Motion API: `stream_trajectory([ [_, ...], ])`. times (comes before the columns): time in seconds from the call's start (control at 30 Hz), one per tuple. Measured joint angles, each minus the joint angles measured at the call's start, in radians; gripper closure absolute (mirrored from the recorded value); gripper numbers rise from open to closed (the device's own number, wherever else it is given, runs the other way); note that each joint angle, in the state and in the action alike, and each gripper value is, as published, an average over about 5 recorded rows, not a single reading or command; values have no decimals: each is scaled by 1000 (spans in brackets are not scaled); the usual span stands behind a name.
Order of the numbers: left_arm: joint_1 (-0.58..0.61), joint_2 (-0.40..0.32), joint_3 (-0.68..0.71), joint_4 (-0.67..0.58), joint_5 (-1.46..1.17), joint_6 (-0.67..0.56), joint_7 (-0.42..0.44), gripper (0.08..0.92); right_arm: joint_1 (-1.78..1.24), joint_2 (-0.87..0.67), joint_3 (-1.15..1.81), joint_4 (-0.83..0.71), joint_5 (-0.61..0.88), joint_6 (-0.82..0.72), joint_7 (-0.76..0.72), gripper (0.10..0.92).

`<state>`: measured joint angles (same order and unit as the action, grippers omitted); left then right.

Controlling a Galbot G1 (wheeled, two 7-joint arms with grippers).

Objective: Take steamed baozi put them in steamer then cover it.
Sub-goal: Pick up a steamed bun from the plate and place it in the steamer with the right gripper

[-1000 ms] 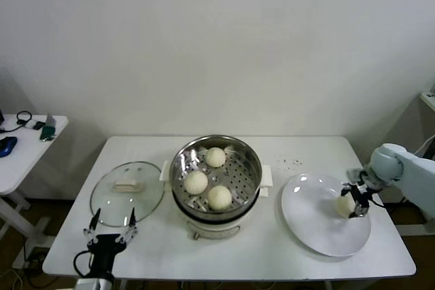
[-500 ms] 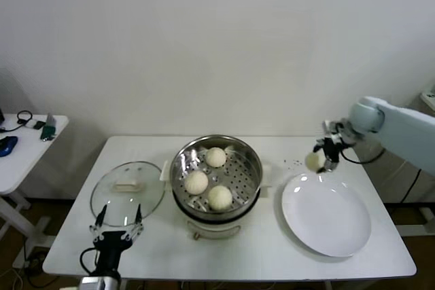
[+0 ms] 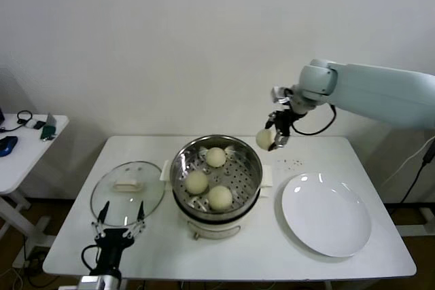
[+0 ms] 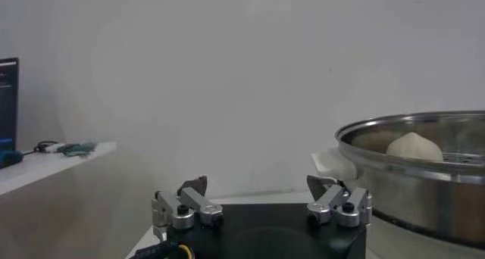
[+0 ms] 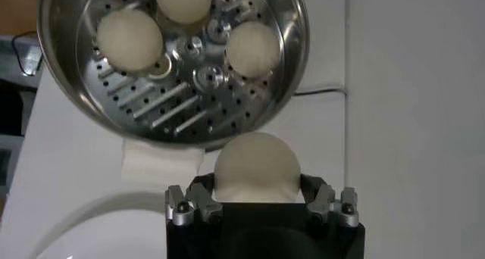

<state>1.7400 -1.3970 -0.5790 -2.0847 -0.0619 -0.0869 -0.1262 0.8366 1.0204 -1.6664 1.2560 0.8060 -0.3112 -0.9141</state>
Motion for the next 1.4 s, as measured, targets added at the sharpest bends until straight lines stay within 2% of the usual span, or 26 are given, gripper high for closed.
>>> stream_trajectory([
  [0.33, 1, 8, -2, -1, -9, -2, 0, 177, 16, 124, -62, 39, 83, -38, 45, 296],
  [1.03, -12, 15, -7, 16, -12, 0, 0, 177, -80, 195, -105, 41, 51, -56, 76, 292],
  [1.3, -11, 20, -13, 19, -17, -1, 0, 177, -88, 191, -94, 46, 48, -61, 74, 209],
  [1.4, -12, 22, -14, 17, -18, 0, 0, 177, -83, 183, -85, 50, 48, -61, 68, 203],
])
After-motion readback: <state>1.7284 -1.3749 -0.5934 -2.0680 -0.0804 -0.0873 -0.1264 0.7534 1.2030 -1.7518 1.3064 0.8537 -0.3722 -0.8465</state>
